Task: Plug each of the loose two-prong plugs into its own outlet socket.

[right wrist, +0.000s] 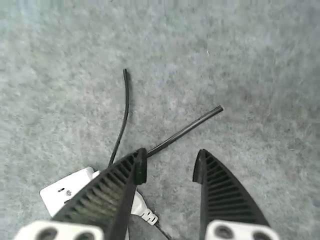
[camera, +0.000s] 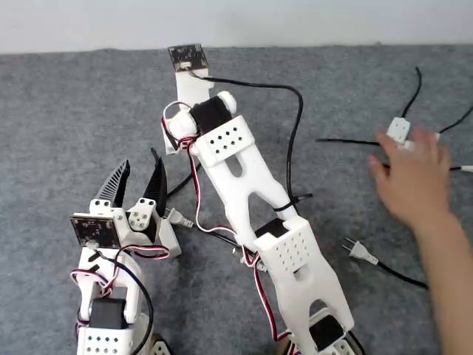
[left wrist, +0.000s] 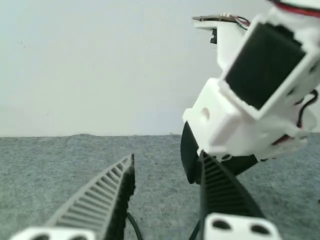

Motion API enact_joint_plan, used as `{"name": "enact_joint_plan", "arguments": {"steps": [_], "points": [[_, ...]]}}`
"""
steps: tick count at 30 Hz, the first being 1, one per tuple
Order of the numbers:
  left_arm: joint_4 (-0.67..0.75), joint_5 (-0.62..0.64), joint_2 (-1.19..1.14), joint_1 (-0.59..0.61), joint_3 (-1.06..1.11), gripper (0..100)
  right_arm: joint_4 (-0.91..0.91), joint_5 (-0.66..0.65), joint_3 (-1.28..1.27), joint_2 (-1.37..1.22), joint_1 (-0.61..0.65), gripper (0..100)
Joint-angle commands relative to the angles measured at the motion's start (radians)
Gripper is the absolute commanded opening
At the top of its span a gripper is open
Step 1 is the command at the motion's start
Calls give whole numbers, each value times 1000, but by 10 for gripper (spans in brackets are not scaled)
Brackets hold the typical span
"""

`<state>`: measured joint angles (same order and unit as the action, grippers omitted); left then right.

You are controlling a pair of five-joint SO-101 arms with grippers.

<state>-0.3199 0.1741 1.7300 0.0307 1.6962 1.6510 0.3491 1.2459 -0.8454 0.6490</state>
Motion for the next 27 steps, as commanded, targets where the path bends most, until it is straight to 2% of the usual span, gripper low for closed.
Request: {"name": "enact_joint_plan", "arguments": {"steps": [1,27], "points": [[32,6,11,9,-8,203,8,11,55,-2,16,166],[15,6,11,8,-12,204,13,11,55,-10,18,166]]}}
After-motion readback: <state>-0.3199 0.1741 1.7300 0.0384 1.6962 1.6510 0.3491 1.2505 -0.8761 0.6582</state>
